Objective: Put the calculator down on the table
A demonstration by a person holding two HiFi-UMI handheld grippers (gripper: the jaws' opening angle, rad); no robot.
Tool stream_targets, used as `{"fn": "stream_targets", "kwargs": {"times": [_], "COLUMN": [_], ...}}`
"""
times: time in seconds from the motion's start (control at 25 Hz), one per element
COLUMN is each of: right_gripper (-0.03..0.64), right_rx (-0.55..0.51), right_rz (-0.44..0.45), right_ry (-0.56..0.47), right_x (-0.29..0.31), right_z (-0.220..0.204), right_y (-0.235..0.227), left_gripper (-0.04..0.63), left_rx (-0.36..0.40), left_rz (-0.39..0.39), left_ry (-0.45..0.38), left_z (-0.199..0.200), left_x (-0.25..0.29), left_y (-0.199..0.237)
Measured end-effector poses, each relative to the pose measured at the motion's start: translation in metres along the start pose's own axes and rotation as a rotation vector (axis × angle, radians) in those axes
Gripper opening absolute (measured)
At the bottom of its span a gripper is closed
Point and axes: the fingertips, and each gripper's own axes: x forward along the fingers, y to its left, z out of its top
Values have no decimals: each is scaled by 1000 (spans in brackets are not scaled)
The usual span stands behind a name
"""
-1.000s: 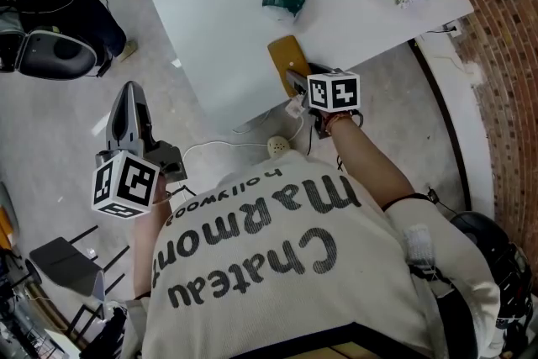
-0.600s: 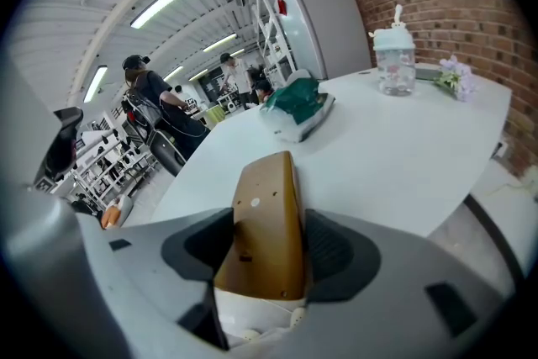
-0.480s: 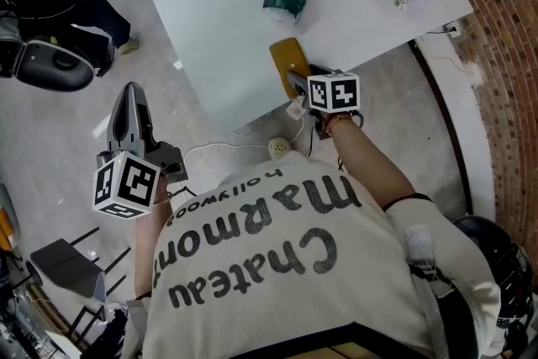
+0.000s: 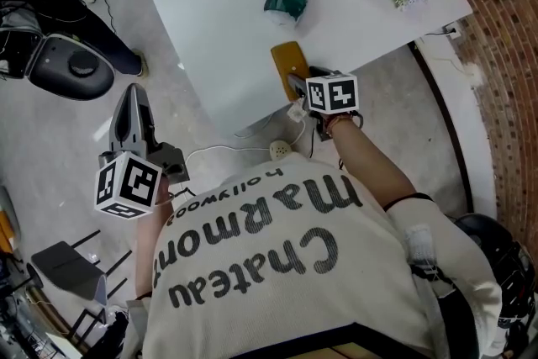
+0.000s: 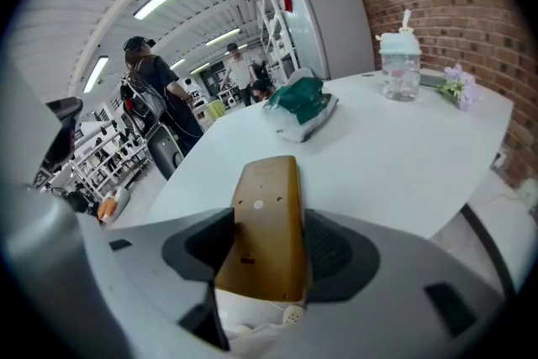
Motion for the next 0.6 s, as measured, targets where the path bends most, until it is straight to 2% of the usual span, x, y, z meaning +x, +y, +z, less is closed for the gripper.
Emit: {"fn": "stream_targets", "kwargs": {"times": [0.6], "right_gripper": [267], "right_rx": [-5], "right_rz": [-6], "right_ry": [-5], "right_x": [-1], "right_z": [-2], "right_y": [2], "left_gripper": [3], "left_rx": [4], "left_rz": [-3], "left_ry": [-7], "left_z": [2], "left_x": [-6], "left_y": [0]}}
